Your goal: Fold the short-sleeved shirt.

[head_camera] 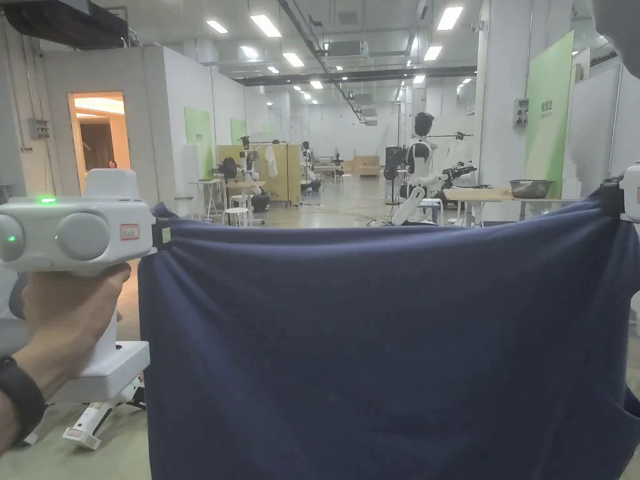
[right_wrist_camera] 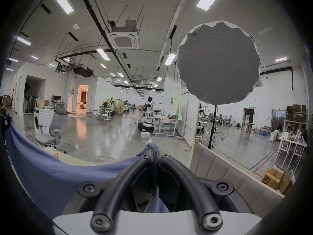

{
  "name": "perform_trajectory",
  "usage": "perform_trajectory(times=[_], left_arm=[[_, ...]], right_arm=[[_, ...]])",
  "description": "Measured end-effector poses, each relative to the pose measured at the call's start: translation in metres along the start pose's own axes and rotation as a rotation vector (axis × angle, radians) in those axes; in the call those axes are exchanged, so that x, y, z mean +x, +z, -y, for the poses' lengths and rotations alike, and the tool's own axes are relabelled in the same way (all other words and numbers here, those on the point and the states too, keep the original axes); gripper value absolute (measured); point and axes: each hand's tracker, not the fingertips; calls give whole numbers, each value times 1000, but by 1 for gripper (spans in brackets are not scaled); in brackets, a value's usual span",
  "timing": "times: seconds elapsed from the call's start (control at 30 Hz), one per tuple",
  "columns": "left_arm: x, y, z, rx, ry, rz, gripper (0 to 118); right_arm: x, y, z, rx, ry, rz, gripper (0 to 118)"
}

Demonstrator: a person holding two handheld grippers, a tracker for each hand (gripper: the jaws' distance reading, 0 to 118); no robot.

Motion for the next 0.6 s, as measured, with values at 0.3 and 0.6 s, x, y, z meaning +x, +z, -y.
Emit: perform_trajectory(times=[0.3,0.6], left_arm=[[15,-51,-5,19,122,-50,0],[31,-97,69,-116,1,38,0]], right_arm=[[-12,-45,-12,0,68,53,0],[-26,-62,48,-102,29,29,0]])
